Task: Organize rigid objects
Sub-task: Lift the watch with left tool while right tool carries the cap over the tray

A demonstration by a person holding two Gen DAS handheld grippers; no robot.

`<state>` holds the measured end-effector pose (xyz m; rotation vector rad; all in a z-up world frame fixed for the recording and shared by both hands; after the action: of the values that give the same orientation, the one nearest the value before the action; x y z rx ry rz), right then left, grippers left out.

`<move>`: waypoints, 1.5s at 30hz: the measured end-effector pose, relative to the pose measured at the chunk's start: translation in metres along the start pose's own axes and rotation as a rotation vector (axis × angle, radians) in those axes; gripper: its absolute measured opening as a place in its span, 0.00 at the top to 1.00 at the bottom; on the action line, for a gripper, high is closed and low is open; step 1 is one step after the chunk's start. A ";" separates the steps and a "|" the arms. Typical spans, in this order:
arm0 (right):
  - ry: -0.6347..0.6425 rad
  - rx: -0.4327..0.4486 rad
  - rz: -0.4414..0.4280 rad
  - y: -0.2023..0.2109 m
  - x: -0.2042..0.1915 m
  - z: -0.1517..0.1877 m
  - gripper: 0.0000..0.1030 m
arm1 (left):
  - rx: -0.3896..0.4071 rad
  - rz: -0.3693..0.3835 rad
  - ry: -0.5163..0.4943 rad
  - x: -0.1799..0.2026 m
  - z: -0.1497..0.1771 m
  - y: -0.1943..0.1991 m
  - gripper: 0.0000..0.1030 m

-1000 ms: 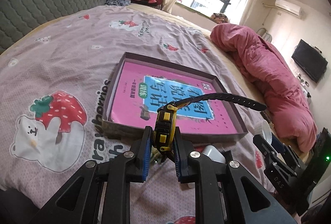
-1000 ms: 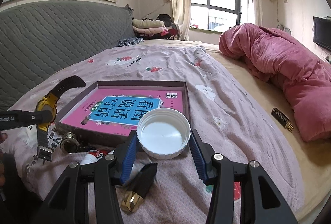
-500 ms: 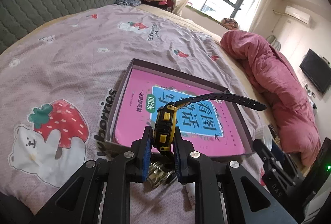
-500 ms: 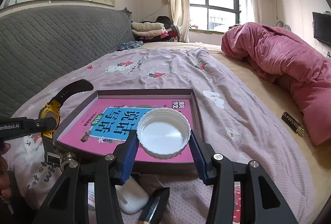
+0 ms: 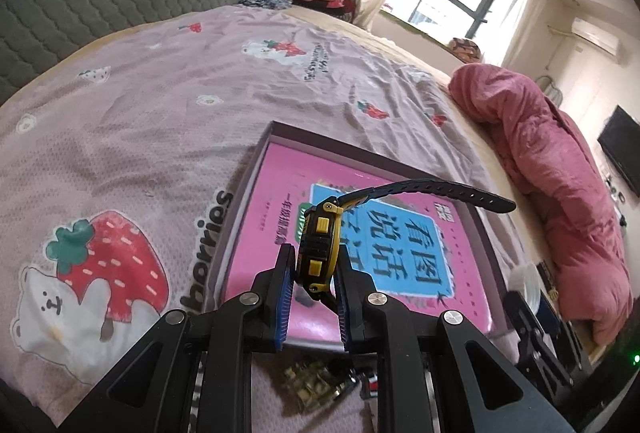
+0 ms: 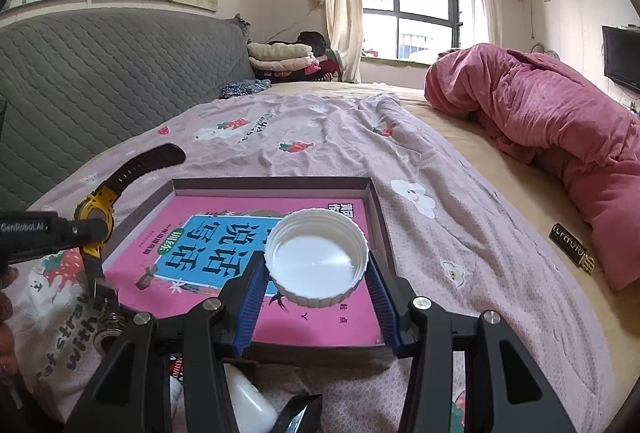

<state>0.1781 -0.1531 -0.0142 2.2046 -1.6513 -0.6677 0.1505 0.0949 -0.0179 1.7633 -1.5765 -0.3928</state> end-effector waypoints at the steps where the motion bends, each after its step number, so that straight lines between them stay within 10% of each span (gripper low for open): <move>1: 0.001 -0.004 0.000 -0.002 0.001 0.001 0.52 | 0.000 -0.008 0.005 -0.002 -0.001 -0.002 0.81; 45: 0.075 -0.277 0.053 -0.062 0.006 0.017 0.52 | -0.128 -0.246 -0.150 -0.010 0.017 -0.050 0.81</move>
<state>0.2209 -0.1406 -0.0604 1.9597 -1.4764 -0.7405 0.1736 0.0988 -0.0662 1.8675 -1.4032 -0.7440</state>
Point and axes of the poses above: each gripper's, at about its wrist camera, not at the fingertips, and y roughly against the way its jaws point, x to its right, z to its underside, the point moved 5 cm from there along -y, roughly the way its jaws point, and after that the axes turned 10 degrees about -y, right-handed, at the moved point
